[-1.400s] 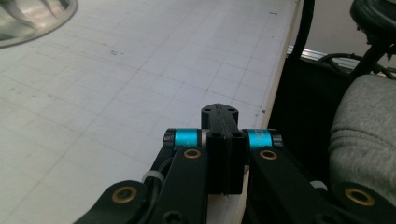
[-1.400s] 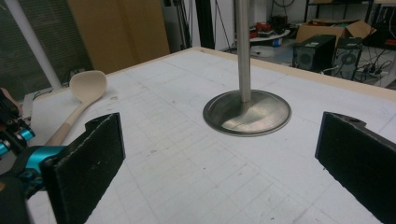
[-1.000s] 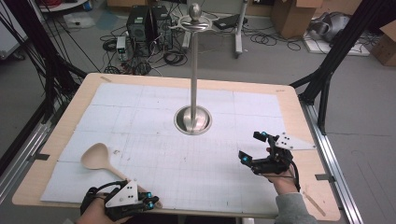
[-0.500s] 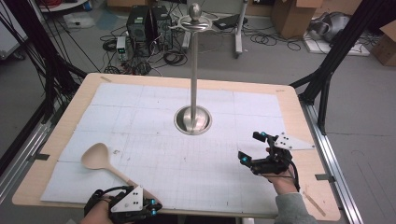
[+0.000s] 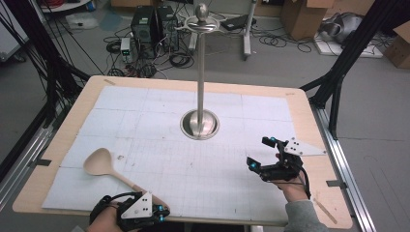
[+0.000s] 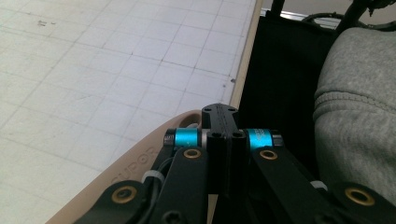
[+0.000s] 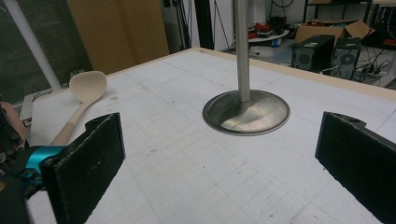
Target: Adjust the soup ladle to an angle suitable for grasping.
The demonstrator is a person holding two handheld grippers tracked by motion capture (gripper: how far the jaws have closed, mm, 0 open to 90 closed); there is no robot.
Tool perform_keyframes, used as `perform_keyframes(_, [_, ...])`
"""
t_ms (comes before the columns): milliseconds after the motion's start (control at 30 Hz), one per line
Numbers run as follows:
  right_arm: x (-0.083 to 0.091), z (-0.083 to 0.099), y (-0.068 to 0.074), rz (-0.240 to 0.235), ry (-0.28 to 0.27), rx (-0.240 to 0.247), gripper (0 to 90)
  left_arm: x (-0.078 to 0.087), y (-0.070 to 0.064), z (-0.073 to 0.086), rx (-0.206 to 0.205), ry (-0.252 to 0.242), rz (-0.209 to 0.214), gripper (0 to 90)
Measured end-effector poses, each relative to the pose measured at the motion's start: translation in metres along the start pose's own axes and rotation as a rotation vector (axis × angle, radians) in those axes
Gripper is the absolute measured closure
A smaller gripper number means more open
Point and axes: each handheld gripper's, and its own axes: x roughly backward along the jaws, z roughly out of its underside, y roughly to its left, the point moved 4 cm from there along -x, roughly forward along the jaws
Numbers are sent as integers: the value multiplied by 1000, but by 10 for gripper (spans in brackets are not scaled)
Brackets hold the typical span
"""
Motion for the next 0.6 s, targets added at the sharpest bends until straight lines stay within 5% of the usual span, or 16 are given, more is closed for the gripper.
perform_keyframes(600, [2,1,0,3,0,0,1,-6,11,-3,16,-23,-35,899])
